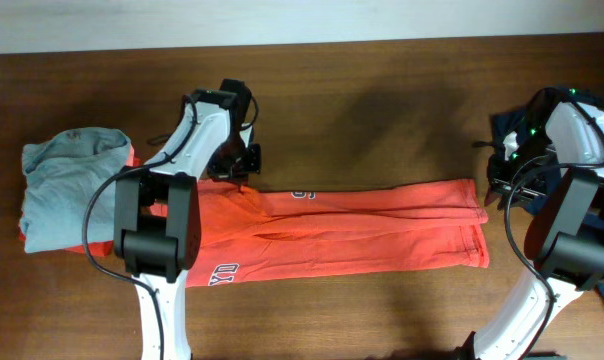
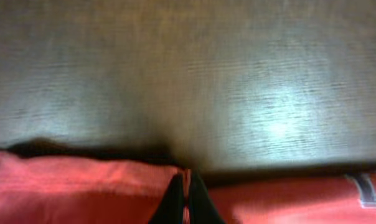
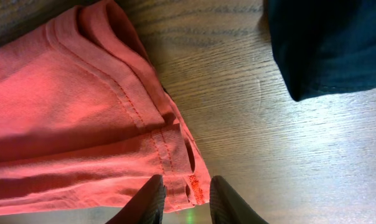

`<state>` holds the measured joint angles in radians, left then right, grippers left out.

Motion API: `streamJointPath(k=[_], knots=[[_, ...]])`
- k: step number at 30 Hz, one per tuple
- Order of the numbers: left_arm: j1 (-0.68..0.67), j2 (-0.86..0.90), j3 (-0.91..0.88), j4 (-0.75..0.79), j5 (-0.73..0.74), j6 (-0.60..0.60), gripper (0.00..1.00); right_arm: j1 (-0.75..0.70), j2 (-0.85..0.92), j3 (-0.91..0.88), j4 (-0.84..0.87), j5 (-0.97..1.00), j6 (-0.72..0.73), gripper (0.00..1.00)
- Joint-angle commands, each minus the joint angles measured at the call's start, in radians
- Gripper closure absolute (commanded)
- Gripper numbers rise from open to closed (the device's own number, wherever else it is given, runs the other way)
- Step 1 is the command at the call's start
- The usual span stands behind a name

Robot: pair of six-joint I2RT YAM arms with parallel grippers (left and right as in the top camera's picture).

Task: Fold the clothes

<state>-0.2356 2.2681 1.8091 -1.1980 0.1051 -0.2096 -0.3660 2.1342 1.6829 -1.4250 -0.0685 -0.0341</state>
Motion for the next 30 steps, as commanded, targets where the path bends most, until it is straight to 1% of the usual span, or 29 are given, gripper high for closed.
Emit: streamJointPath(k=[1, 5, 9, 11, 16, 19, 24, 29, 30], knots=[[-0.011, 0.004, 0.14, -0.113, 0.035, 0.007, 1.0, -0.001, -0.016, 0.004, 0.0, -0.002, 0.002, 0.71], [-0.04, 0.004, 0.242, -0.233, 0.079, 0.024, 0.99, -0.001, -0.016, 0.004, 0.0, -0.002, 0.002, 0.71], [-0.097, 0.004, 0.255, -0.32, 0.079, 0.024, 1.0, -0.001, -0.016, 0.004, 0.0, -0.002, 0.002, 0.7], [-0.127, 0.004, 0.255, -0.352, 0.079, 0.044, 0.99, -0.001, -0.016, 0.004, 0.001, -0.002, 0.002, 0.71], [-0.213, 0.004, 0.254, -0.401, 0.079, 0.092, 1.0, -0.001, -0.016, 0.004, 0.001, -0.002, 0.002, 0.71], [-0.282, 0.004, 0.254, -0.419, 0.077, 0.092, 1.0, -0.001, -0.016, 0.004, 0.0, -0.002, 0.002, 0.71], [-0.358, 0.004, 0.254, -0.444, 0.063, 0.092, 0.99, -0.001, -0.016, 0.004, 0.0, -0.002, 0.002, 0.71], [-0.41, 0.004, 0.253, -0.491, 0.006, 0.092, 0.96, -0.001, -0.016, 0.004, 0.0, -0.002, 0.002, 0.7], [-0.418, 0.004, 0.25, -0.491, 0.006, 0.092, 0.93, -0.001, -0.016, 0.004, 0.0, -0.002, 0.002, 0.7]])
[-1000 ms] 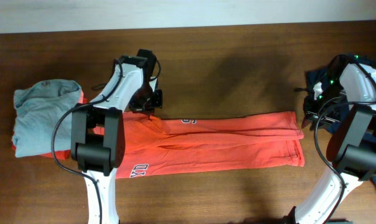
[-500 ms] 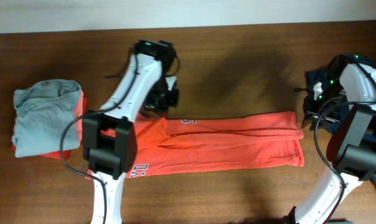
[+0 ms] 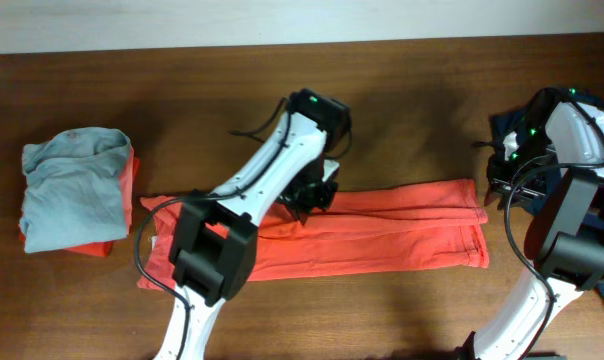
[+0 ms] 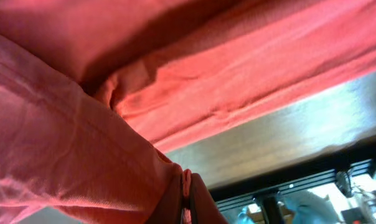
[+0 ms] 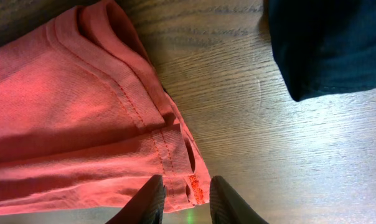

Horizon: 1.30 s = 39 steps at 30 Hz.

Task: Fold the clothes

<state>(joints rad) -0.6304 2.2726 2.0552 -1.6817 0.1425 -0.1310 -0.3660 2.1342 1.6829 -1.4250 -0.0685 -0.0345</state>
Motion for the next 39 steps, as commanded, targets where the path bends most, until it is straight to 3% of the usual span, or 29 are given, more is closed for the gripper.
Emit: streamJointPath(k=[1, 3, 6, 10, 16, 25, 39], knots=[[-0.031, 0.0, 0.003, -0.007, -0.031, 0.013, 0.88, -0.001, -0.016, 0.004, 0.0, -0.002, 0.002, 0.7], [-0.043, 0.0, 0.0, -0.007, -0.031, 0.013, 0.67, -0.001, -0.016, 0.004, 0.0, -0.002, 0.002, 0.71], [-0.05, 0.0, -0.003, -0.007, -0.031, 0.013, 0.58, -0.001, -0.016, 0.004, 0.0, -0.002, 0.002, 0.7], [-0.05, 0.0, -0.008, -0.007, -0.043, 0.013, 0.58, -0.001, -0.016, 0.004, 0.0, -0.002, 0.002, 0.71], [-0.023, 0.0, -0.008, 0.005, -0.19, -0.049, 0.63, -0.001, -0.016, 0.004, 0.0, -0.002, 0.002, 0.71], [0.092, 0.0, -0.008, 0.1, -0.192, -0.085, 0.58, -0.001, -0.016, 0.004, 0.0, -0.021, 0.002, 0.7], [0.298, 0.0, -0.011, 0.091, -0.192, -0.077, 0.57, -0.001, -0.016, 0.004, -0.071, -0.03, 0.002, 0.69]])
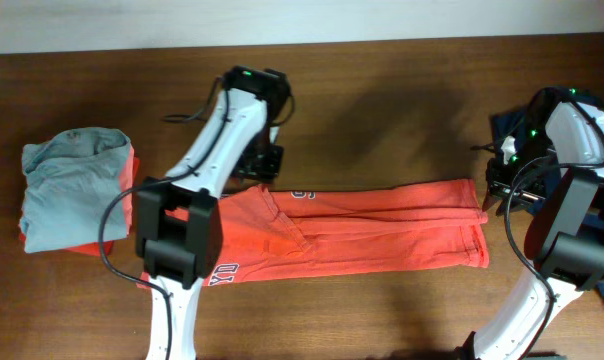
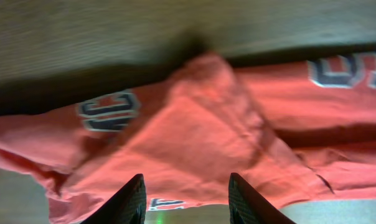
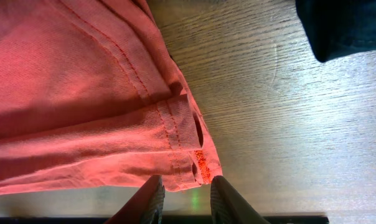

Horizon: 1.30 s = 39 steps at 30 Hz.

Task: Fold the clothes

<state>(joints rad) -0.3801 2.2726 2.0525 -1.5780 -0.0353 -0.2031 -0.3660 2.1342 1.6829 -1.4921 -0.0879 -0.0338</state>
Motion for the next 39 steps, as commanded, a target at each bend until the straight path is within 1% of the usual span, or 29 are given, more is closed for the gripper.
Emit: streamJointPath(k=[1, 3, 5, 6, 8, 13, 19, 21, 24, 33, 34, 39], knots=[[0.059, 0.0, -0.009, -0.018, -0.014, -0.005, 0.57, -0.001, -0.016, 0.004, -0.005, -0.014, -0.008, 0.69], [0.08, 0.0, -0.01, -0.03, -0.014, -0.005, 0.57, -0.001, -0.016, 0.004, -0.011, -0.025, -0.014, 0.64], [0.098, 0.0, -0.01, -0.043, -0.014, -0.005, 0.57, -0.001, -0.016, 0.003, -0.016, -0.043, -0.014, 0.47], [0.103, 0.0, -0.01, -0.043, -0.014, -0.005, 0.57, -0.002, -0.016, 0.002, -0.014, -0.045, -0.014, 0.43], [0.117, 0.0, -0.01, -0.044, -0.014, -0.005, 0.57, -0.002, -0.015, 0.002, -0.009, -0.045, -0.021, 0.39], [0.135, 0.0, -0.01, -0.044, -0.014, -0.005, 0.57, -0.011, -0.014, 0.002, 0.002, -0.072, -0.081, 0.34], [0.135, 0.0, -0.01, -0.042, -0.014, 0.01, 0.57, -0.057, -0.014, 0.002, 0.006, -0.189, -0.214, 0.32], [0.135, 0.0, -0.01, -0.042, -0.014, 0.01, 0.57, -0.074, -0.014, -0.005, 0.01, -0.192, -0.246, 0.3], [0.135, 0.0, -0.01, -0.042, -0.014, 0.01, 0.57, -0.101, -0.014, -0.054, 0.051, -0.194, -0.257, 0.25], [0.135, 0.0, -0.01, -0.039, -0.014, 0.01, 0.56, -0.105, -0.014, -0.224, 0.186, -0.243, -0.307, 0.21], [0.135, 0.0, -0.01, -0.039, -0.014, 0.01, 0.56, -0.105, -0.014, -0.261, 0.217, -0.27, -0.307, 0.2], [0.135, 0.0, -0.01, -0.036, -0.014, 0.01, 0.56, -0.105, -0.013, -0.334, 0.267, -0.355, -0.329, 0.2]])
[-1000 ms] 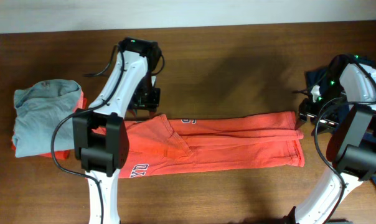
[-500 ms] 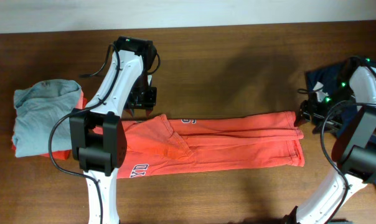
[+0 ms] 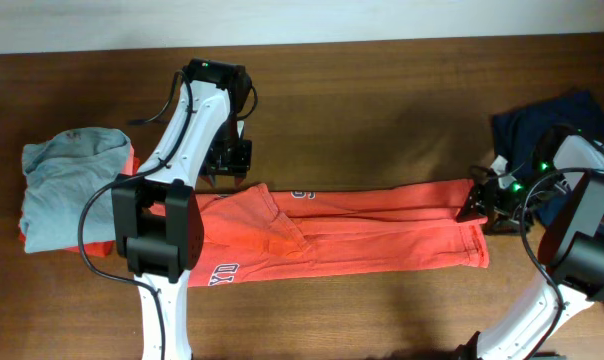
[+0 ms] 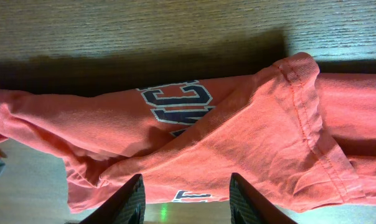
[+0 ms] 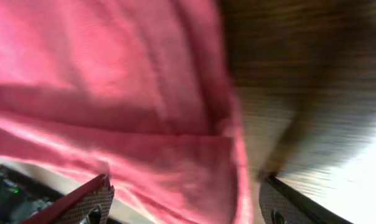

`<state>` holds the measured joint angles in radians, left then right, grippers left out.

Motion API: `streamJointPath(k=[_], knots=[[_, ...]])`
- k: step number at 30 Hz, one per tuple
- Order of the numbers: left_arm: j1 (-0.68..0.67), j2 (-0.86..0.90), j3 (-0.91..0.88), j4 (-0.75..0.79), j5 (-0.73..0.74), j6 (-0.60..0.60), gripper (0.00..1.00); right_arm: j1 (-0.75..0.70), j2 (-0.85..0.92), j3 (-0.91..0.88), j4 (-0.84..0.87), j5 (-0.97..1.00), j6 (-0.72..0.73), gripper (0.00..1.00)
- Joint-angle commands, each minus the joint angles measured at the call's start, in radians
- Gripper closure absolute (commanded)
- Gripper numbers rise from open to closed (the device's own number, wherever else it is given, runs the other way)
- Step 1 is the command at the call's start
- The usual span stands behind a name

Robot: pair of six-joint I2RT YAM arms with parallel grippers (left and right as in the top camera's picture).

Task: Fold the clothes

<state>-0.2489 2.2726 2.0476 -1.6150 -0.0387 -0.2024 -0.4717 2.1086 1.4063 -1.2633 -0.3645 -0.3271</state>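
Orange-red sweatpants (image 3: 382, 232) lie lengthwise across the table, waist to the left and cuffs to the right. A corner near the waist is turned over into a triangular flap (image 3: 280, 225). My left gripper (image 3: 225, 160) hovers open just behind the waist end. In the left wrist view the printed lettering (image 4: 175, 102) and the flap's hem (image 4: 303, 106) lie under that gripper (image 4: 188, 206). My right gripper (image 3: 479, 205) is at the cuffs, open wide. The right wrist view is blurred, with pants fabric (image 5: 144, 93) filling the space above its fingertips (image 5: 88, 202).
A folded pile, a grey garment (image 3: 72, 180) on an orange one, sits at the table's left edge. A dark navy garment (image 3: 542, 125) lies at the far right behind the right arm. Brown tabletop (image 3: 382, 110) stretches behind the pants.
My left gripper has shifted a little left along the waist edge, still open. My right gripper has opened much wider and moved from beside the cuffs onto them, and its view has turned.
First my left gripper was shut on the waist edge at the left. Then it held that fabric over the middle of the legs. Then it was open and the pants lay full length with a turned-over flap. The right gripper stayed by the cuffs until now.
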Motion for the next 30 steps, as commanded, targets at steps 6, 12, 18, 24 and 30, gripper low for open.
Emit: streamJointPath(k=[6, 12, 18, 24, 30], knots=[[0.004, 0.0, -0.005, 0.002, -0.01, 0.009, 0.56, 0.001, 0.012, -0.092, 0.072, -0.116, -0.035, 0.35], [0.004, 0.0, -0.005, 0.002, -0.01, 0.009, 0.56, 0.001, 0.012, -0.092, 0.102, -0.163, -0.021, 0.42], [0.004, 0.0, -0.005, 0.002, -0.01, 0.009, 0.56, 0.001, 0.012, -0.092, 0.121, -0.163, -0.005, 0.45], [0.004, 0.0, -0.005, 0.002, -0.01, 0.009, 0.56, 0.001, 0.012, -0.092, 0.154, -0.163, 0.034, 0.78], [0.004, -0.001, -0.005, 0.002, -0.01, 0.009, 0.57, 0.0, 0.012, -0.09, 0.191, -0.154, 0.056, 0.96]])
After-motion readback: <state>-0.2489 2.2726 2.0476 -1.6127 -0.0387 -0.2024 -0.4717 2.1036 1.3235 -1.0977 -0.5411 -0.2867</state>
